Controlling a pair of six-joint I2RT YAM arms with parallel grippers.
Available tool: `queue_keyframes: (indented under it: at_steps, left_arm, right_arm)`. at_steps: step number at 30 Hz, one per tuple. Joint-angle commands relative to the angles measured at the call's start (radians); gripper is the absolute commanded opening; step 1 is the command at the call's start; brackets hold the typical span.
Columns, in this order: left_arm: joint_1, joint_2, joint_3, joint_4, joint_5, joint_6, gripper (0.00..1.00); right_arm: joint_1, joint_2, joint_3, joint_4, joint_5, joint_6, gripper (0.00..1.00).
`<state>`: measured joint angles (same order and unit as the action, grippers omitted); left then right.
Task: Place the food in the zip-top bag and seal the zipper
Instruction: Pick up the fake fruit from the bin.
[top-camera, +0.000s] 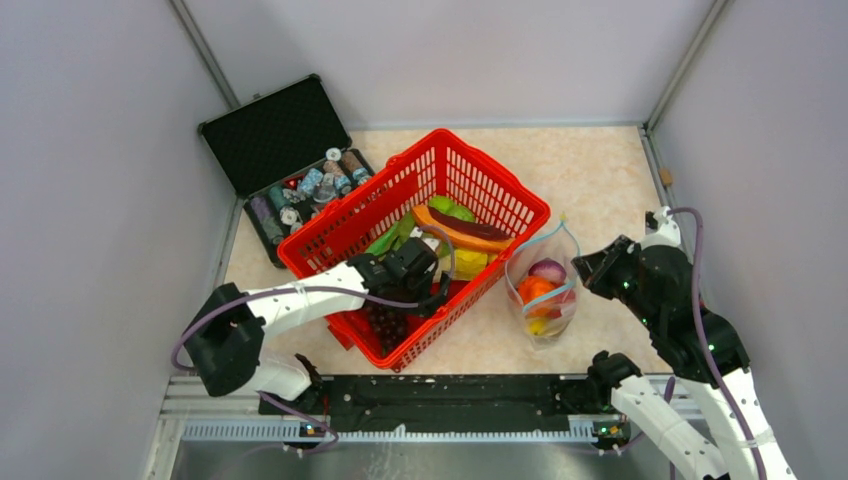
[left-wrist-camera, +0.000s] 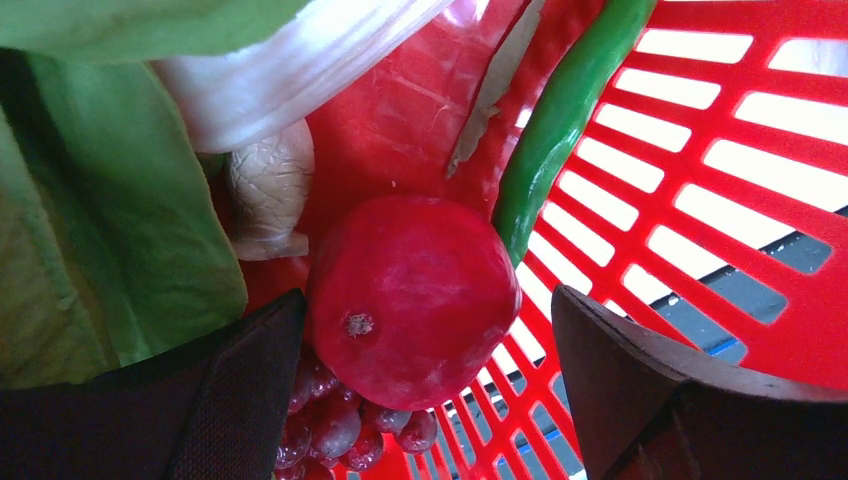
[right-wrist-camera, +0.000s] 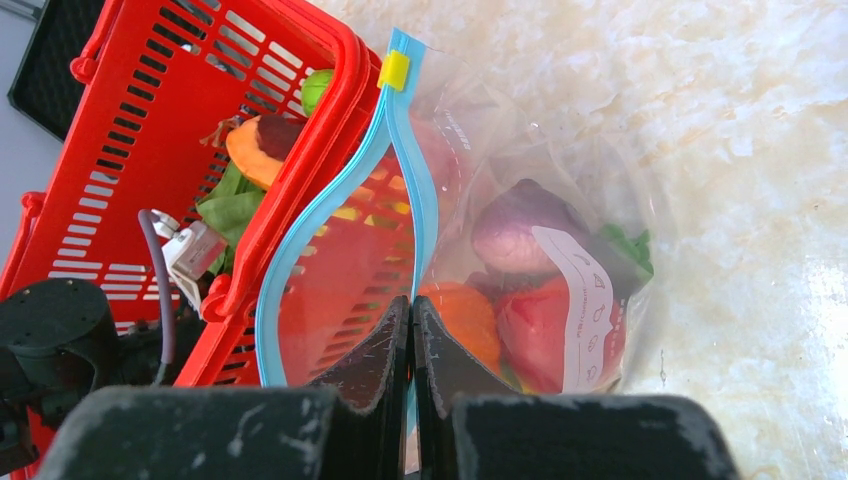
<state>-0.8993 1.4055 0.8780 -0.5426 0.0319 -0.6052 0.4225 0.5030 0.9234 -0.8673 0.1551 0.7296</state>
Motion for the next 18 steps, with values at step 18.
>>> queue_keyframes:
  at_steps: [18]
  left_arm:
    - [-0.036, 0.053, 0.002, 0.008, -0.012, 0.082, 0.72]
  right_arm:
    - [-0.002, 0.004, 0.008, 0.030, -0.005, -0.001, 0.00]
